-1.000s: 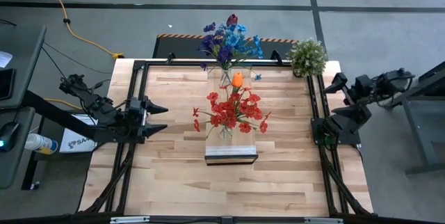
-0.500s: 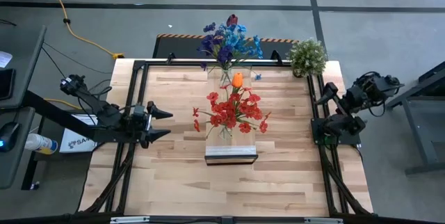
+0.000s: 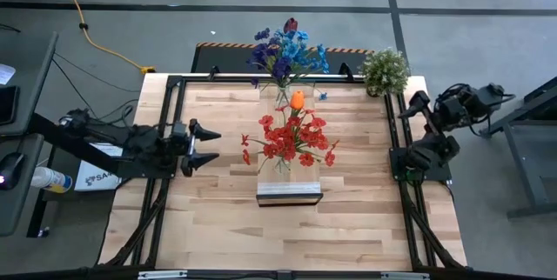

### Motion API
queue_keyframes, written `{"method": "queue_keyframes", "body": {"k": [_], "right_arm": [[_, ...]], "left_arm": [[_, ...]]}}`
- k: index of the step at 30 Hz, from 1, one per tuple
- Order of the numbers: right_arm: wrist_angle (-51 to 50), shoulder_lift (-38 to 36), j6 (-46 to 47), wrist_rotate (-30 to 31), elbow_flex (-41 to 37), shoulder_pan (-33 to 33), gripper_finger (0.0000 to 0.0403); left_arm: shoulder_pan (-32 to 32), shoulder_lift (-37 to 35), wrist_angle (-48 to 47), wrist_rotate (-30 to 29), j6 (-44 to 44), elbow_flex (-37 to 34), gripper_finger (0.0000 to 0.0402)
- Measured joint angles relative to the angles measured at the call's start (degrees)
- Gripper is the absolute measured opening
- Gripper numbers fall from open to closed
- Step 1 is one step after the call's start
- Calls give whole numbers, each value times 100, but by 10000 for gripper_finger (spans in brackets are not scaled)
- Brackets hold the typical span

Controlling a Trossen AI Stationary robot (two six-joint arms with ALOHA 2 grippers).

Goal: Pick and place flowers into a vace then onto a shelf
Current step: Return to Home Position

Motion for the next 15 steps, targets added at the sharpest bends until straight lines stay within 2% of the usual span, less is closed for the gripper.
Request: {"method": "queue_keyframes", "body": {"k": [6, 9, 15], "right_arm": [[-20, 0, 38, 233, 0, 432, 381], [-23, 0, 181, 548, 0, 605, 381], [-152, 0, 283, 796, 0, 862, 381]], "left_arm": [[663, 0, 39, 684, 15, 0, 381], [806, 0, 125, 1024, 15, 0, 381], [813, 0, 101, 1118, 15, 0, 381]]}}
